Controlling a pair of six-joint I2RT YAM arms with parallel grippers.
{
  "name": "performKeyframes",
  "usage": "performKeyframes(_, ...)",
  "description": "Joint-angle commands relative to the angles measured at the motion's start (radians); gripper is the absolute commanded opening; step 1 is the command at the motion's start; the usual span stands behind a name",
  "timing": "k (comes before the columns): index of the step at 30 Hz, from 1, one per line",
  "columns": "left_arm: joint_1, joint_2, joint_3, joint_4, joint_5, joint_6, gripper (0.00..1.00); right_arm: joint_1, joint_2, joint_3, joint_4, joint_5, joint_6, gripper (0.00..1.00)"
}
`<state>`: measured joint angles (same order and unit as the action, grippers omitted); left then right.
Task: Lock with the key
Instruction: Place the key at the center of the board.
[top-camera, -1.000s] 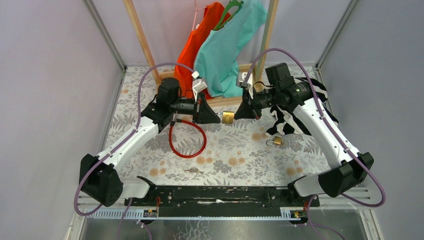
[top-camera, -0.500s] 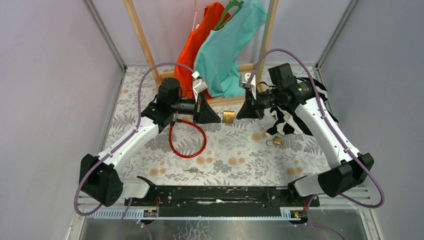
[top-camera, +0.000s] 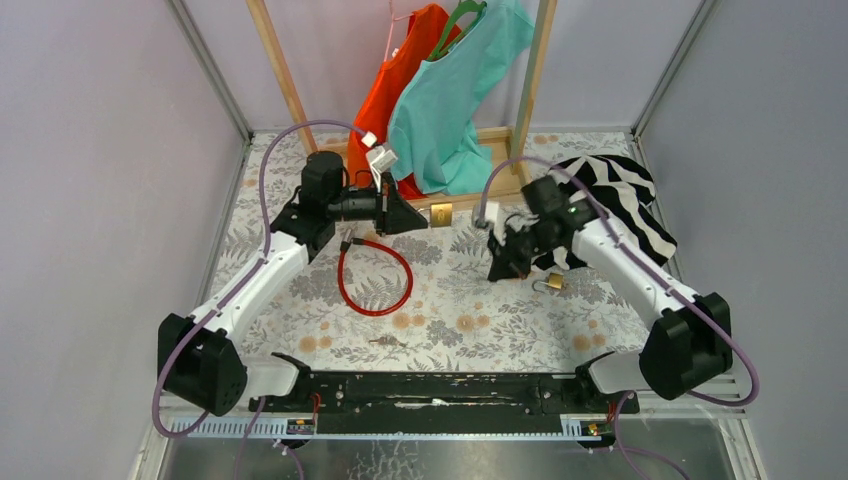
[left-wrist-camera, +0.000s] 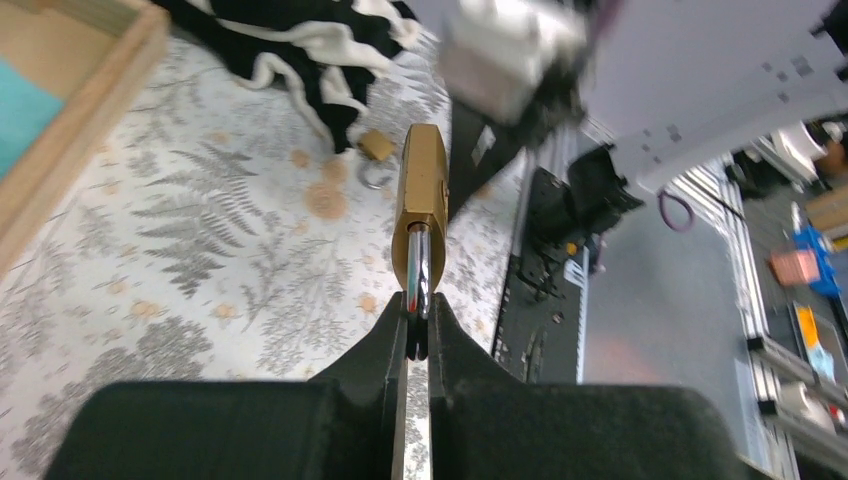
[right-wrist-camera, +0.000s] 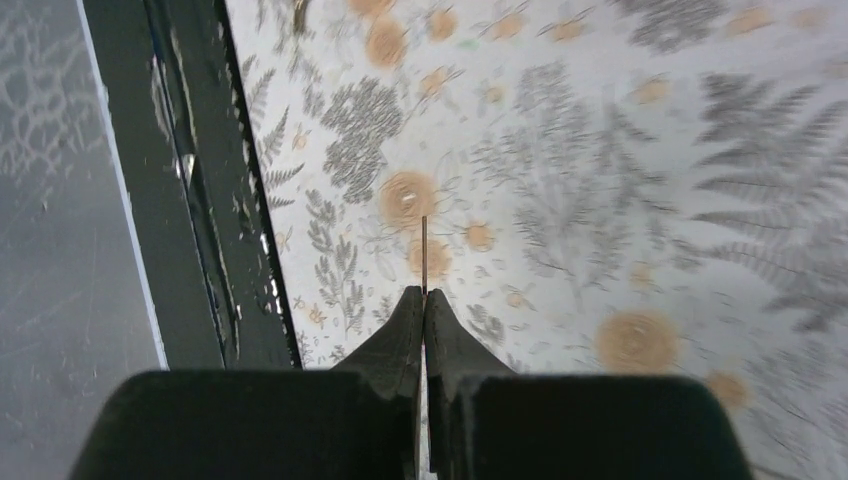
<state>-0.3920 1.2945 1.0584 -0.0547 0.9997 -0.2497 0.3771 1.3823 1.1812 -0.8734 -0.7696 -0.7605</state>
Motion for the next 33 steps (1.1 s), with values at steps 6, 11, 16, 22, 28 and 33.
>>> performKeyframes(6, 0.145, -0.053, -0.023, 0.099, -0.164, -0.099, 0.0, 0.236, 0.121, -0.202, 0.421, 0.072, 0.206, 0.0)
performKeyframes(11, 0.174, -0.085, -0.037, 0.102, -0.171, -0.104, 0.0, 0.322, 0.234, -0.213, 0.537, 0.084, 0.305, 0.0)
performKeyframes(16, 0.173, -0.09, -0.047, 0.109, -0.157, -0.093, 0.0, 0.325, 0.327, -0.189, 0.552, 0.134, 0.331, 0.05)
performKeyframes(22, 0.166, -0.072, -0.049, 0.078, -0.157, -0.014, 0.0, 0.321, 0.32, -0.169, 0.48, 0.192, 0.294, 0.3)
performKeyframes(28, 0.077, -0.038, -0.04, -0.035, -0.192, 0.141, 0.0, 0.212, 0.177, -0.17, 0.408, 0.197, 0.27, 0.77)
performKeyframes(33, -0.011, 0.031, -0.064, -0.062, -0.245, 0.208, 0.0, 0.05, 0.027, -0.164, 0.333, 0.189, 0.266, 0.86)
